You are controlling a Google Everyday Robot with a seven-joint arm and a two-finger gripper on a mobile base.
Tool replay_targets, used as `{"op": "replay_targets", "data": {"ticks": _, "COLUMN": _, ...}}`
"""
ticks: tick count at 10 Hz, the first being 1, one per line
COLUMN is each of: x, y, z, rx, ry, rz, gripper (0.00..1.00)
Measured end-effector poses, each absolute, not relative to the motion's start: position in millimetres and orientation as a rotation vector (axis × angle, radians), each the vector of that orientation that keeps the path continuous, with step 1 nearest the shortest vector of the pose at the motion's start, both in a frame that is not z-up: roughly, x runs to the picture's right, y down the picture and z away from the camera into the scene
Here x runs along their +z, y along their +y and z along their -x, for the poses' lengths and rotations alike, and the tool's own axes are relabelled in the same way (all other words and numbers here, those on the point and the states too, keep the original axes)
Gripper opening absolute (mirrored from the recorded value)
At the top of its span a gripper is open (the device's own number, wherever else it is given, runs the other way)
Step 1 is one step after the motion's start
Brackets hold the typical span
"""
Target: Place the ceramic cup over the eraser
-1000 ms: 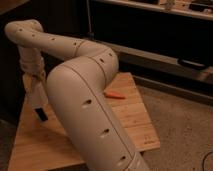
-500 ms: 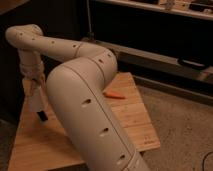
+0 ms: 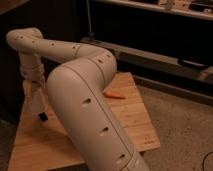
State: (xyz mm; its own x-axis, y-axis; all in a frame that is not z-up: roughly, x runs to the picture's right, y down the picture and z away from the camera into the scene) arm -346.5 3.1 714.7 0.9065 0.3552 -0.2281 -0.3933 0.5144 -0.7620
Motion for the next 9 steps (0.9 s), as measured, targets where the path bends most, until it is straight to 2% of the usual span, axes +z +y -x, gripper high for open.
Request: {"op": "replay_targets", "data": {"ticks": 9, "x": 723, "y": 21, "z": 355, "rx": 0.430, "ry": 0.031, "rz": 0.914, "gripper": 0.00}}
